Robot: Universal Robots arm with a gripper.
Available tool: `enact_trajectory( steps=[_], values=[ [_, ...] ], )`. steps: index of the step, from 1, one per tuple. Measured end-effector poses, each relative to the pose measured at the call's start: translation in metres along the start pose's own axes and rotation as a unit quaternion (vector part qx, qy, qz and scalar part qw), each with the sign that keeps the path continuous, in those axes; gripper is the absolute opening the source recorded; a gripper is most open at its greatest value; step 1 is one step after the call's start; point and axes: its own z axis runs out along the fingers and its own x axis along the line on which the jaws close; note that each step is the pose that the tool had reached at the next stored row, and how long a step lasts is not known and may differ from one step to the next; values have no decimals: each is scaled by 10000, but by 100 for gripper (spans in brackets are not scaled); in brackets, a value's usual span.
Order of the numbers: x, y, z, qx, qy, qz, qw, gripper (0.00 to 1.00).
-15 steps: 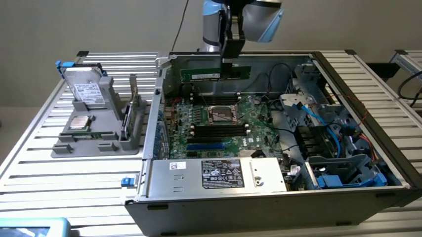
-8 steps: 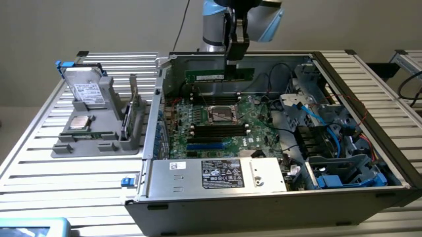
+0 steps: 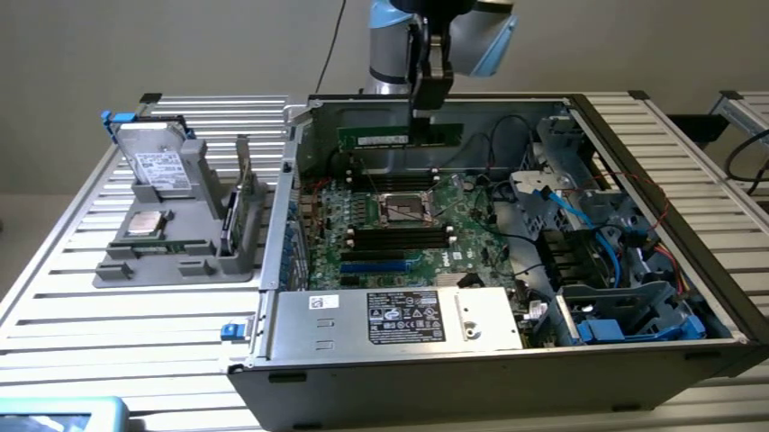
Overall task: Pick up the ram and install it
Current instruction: 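Pick up the ram and move it above insertion slot, then insert the ram into the slot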
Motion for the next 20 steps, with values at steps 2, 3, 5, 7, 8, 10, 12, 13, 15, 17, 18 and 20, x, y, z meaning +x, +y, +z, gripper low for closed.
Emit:
enact_trajectory(
  steps=[2, 3, 5, 7, 8, 10, 12, 13, 15, 17, 18, 20],
  values=[
    [-8, 0, 9, -2, -75, 5, 10000, 13],
    [-12, 0, 14, -3, -111, 7, 9999, 13],
    [-19, -2, 24, -5, -180, 15, 9998, 13],
    [-22, -10, 42, -7, -228, 38, 9997, 13],
    [-25, -18, 53, -9, -237, 49, 9997, 13],
    [-36, -44, 77, -16, -238, 65, 9997, 13],
    [-51, -73, 101, -21, -239, 75, 9997, 13],
    [-63, -86, 114, -24, -239, 75, 9997, 13],
    [-84, -106, 138, -31, -229, 76, 9997, 13],
    [-97, -120, 150, -41, -183, 76, 9998, 13],
    [-103, -126, 155, -46, -151, 76, 9998, 13],
    [-113, -138, 164, -55, -82, 77, 9999, 13]
  ],
)
